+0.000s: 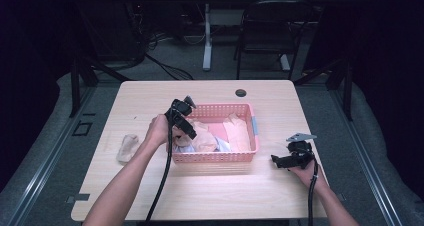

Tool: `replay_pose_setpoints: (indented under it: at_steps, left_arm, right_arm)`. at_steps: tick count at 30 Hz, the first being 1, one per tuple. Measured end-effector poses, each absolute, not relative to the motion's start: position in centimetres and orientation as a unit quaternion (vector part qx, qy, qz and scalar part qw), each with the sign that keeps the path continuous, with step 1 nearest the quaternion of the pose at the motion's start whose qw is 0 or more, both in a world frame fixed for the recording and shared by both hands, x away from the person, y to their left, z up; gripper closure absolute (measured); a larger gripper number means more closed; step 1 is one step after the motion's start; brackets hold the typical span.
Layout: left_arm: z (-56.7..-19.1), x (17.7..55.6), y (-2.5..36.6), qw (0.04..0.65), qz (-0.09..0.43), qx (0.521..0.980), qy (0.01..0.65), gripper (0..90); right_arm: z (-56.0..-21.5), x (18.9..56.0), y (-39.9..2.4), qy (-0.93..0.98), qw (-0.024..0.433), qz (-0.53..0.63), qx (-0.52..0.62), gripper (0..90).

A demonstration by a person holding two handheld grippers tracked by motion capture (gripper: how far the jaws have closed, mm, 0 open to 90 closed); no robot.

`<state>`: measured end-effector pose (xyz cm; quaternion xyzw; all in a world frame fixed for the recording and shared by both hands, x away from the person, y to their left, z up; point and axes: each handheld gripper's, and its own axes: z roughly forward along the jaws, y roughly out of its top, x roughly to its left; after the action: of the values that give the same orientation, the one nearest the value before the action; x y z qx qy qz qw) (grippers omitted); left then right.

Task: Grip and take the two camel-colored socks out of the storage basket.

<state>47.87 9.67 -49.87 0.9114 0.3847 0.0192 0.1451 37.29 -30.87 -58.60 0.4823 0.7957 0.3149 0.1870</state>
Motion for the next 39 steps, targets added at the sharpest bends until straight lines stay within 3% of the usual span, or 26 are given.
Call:
replay_pose_setpoints:
  at_steps: [18,22,29,39]
  left_arm:
    - [-52.1,46.7,7.8,0.089,0.043,0.923,0.373,37.0]
    - [-52.4,46.6,7.8,0.078,0.052,0.922,0.375,48.3]
    - [-52.1,46.4,8.5,0.087,0.062,0.92,0.377,83.0]
    - [-48.8,46.5,9.5,0.098,0.057,0.925,0.362,86.1]
  right_arm:
    - [-58.6,37.3,-30.9,0.796,0.187,0.315,0.482,0.0]
    - [-58.6,37.3,-30.9,0.796,0.187,0.315,0.482,0.0]
    - [-58.6,37.3,-30.9,0.796,0.187,0.315,0.482,0.0]
    - [-58.6,37.3,-30.9,0.796,0.187,0.315,0.482,0.0]
